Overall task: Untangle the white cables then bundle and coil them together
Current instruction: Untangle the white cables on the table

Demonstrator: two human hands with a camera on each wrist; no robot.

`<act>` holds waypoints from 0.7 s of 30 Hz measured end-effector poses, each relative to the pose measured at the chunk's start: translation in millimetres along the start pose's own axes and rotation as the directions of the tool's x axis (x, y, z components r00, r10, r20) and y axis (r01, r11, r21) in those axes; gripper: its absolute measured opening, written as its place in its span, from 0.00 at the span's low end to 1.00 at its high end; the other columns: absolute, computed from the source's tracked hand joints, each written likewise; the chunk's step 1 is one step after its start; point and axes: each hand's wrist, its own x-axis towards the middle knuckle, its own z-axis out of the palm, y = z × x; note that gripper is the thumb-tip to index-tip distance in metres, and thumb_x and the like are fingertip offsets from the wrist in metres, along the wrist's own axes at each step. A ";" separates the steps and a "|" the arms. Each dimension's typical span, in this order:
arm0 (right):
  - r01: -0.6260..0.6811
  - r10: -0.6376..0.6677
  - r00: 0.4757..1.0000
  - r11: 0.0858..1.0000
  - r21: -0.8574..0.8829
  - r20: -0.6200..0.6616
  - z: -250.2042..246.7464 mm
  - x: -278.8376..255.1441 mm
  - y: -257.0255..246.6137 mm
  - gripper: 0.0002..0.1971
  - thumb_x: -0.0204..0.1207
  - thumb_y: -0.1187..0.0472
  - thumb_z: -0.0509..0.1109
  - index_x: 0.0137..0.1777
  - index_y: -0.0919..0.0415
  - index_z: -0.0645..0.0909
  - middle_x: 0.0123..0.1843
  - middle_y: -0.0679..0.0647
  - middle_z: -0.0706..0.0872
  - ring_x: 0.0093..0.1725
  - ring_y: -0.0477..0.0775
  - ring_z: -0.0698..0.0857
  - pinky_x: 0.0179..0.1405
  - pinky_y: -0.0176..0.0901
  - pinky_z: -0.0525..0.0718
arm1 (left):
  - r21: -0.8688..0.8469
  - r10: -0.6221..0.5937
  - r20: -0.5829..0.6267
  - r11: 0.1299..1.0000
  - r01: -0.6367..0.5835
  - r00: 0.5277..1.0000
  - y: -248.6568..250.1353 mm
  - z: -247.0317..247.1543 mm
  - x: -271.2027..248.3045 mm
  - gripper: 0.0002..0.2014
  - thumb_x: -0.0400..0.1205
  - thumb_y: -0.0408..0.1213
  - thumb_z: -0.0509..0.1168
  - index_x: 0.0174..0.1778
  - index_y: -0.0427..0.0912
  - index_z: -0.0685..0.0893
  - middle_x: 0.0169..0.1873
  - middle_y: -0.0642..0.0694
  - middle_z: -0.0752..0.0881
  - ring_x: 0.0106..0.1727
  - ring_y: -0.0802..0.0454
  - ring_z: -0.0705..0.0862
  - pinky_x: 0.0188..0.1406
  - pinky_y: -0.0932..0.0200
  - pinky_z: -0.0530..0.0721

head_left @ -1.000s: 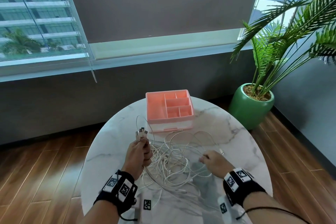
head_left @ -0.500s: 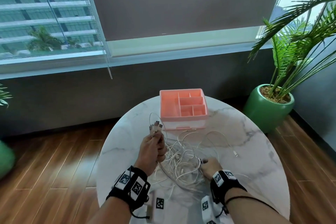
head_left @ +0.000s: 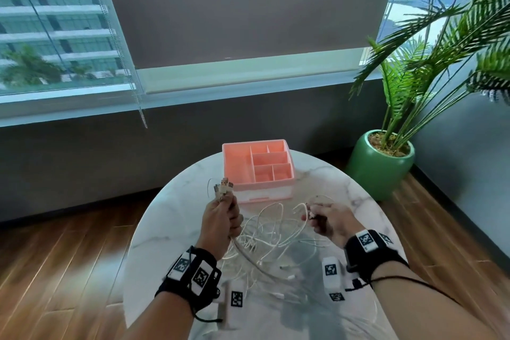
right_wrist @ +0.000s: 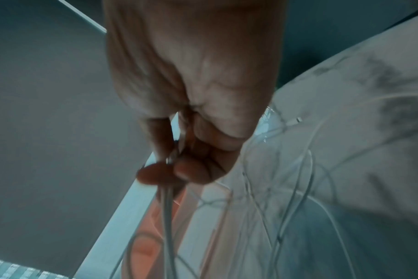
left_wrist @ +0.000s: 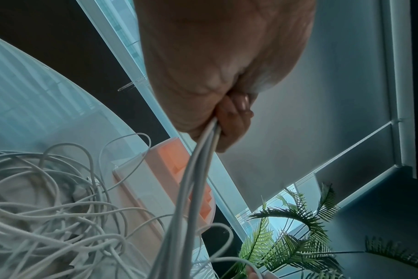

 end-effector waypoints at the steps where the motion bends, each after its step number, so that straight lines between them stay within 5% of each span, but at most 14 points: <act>1: 0.021 -0.017 0.999 0.992 -0.121 0.040 -1.3 -1.7 -5.2 0.06 0.83 0.70 0.65 0.50 0.71 0.83 0.38 0.68 0.90 0.23 0.53 0.83 0.18 0.36 0.75 | 0.005 0.002 0.003 1.000 -0.002 1.000 0.5 1.9 0.2 0.19 0.92 0.40 0.54 0.32 0.44 0.70 0.24 0.49 0.62 0.20 0.56 0.58 0.17 0.67 0.56; 4: 0.149 -0.107 0.988 0.830 -0.537 0.108 4.4 -12.3 -27.3 0.08 0.85 0.64 0.66 0.49 0.68 0.84 0.41 0.63 0.93 0.27 0.59 0.89 0.20 0.37 0.78 | 0.028 0.011 0.020 1.000 -0.012 1.000 1.9 6.5 -0.4 0.18 0.92 0.39 0.54 0.33 0.44 0.71 0.24 0.48 0.63 0.20 0.56 0.59 0.20 0.63 0.53; 6: 0.294 -0.241 0.955 0.713 -0.637 0.171 17.2 -24.2 -49.8 0.07 0.85 0.62 0.66 0.48 0.62 0.85 0.39 0.59 0.93 0.27 0.55 0.89 0.23 0.39 0.79 | 0.041 0.023 0.026 0.999 -0.024 0.999 3.0 9.7 -1.0 0.18 0.92 0.39 0.54 0.34 0.44 0.71 0.24 0.48 0.64 0.21 0.56 0.59 0.20 0.63 0.54; 9: 0.524 -0.459 0.852 0.730 -0.438 0.252 47.2 -44.0 -83.7 0.06 0.86 0.63 0.65 0.52 0.60 0.83 0.32 0.61 0.90 0.22 0.58 0.84 0.21 0.42 0.78 | 0.045 0.047 0.041 0.998 -0.049 0.998 5.9 16.5 -1.5 0.16 0.92 0.39 0.54 0.37 0.43 0.72 0.24 0.49 0.66 0.20 0.56 0.60 0.17 0.65 0.58; 12: 0.628 -0.600 0.774 0.766 -0.136 0.202 74.9 -58.5 -108.5 0.05 0.86 0.63 0.66 0.55 0.63 0.81 0.31 0.61 0.87 0.21 0.56 0.78 0.19 0.41 0.75 | 0.034 0.075 0.061 0.996 -0.077 0.995 10.3 24.2 -2.9 0.15 0.92 0.39 0.55 0.39 0.42 0.73 0.24 0.49 0.67 0.20 0.57 0.62 0.16 0.65 0.59; 15: 0.562 -0.545 0.803 0.827 -0.002 0.241 96.9 -64.4 -110.2 0.08 0.81 0.63 0.72 0.56 0.64 0.80 0.32 0.62 0.86 0.22 0.55 0.78 0.22 0.42 0.77 | 0.025 0.099 0.075 0.995 -0.101 0.992 13.2 31.8 -5.2 0.13 0.91 0.39 0.56 0.40 0.41 0.73 0.24 0.49 0.67 0.20 0.57 0.62 0.16 0.65 0.60; 21: 0.405 -0.360 0.852 0.913 -0.044 0.379 113.4 -56.0 -65.3 0.14 0.73 0.76 0.76 0.58 0.75 0.82 0.39 0.62 0.87 0.33 0.54 0.87 0.36 0.45 0.89 | 0.117 0.104 0.083 0.987 -0.114 0.991 7.0 32.6 -6.5 0.15 0.91 0.41 0.56 0.38 0.42 0.72 0.24 0.49 0.65 0.20 0.57 0.61 0.16 0.64 0.62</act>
